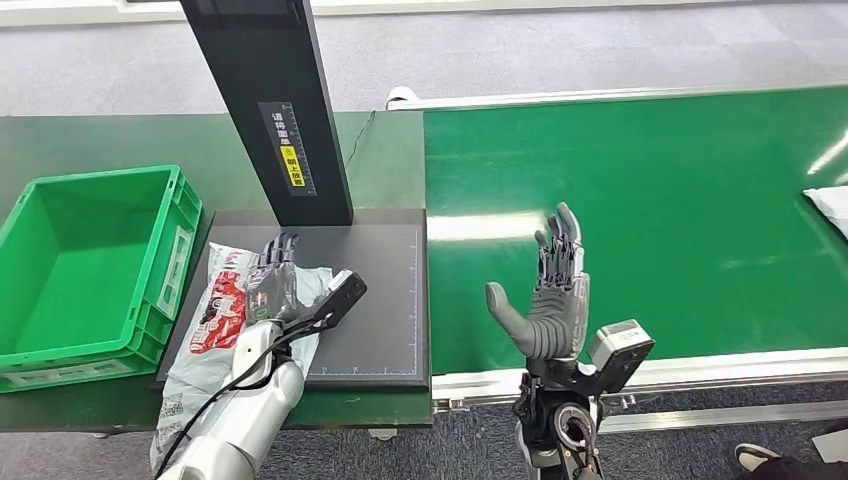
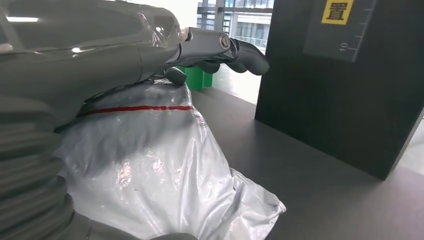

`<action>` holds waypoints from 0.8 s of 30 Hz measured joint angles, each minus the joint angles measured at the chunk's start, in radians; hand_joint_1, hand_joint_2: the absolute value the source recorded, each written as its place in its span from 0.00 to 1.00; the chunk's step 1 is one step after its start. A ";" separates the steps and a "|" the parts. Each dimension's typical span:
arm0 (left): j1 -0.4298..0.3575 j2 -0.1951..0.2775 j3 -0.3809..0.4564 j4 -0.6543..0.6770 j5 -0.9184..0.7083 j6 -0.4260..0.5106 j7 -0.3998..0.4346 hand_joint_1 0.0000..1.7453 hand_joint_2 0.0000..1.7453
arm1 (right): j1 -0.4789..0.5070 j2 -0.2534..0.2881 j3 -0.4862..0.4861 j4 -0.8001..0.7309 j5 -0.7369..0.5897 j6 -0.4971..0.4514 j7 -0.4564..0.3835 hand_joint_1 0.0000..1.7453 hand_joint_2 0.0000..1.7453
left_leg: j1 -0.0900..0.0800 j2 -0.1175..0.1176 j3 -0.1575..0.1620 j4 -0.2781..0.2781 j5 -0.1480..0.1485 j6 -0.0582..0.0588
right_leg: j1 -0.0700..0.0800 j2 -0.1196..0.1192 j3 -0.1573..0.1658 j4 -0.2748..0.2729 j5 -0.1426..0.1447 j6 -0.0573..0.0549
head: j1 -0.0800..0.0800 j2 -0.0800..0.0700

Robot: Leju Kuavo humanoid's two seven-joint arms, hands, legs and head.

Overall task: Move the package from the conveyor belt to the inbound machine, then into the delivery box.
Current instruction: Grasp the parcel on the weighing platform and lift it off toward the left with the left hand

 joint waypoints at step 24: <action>0.001 -0.021 -0.006 0.013 -0.024 -0.022 -0.024 0.77 1.00 | 0.019 0.014 -0.033 -0.033 0.016 0.008 0.006 0.00 1.00 | 0.000 0.000 0.002 0.000 0.001 0.000 | 0.000 0.000 0.001 0.000 0.000 0.000 | 0.000 0.000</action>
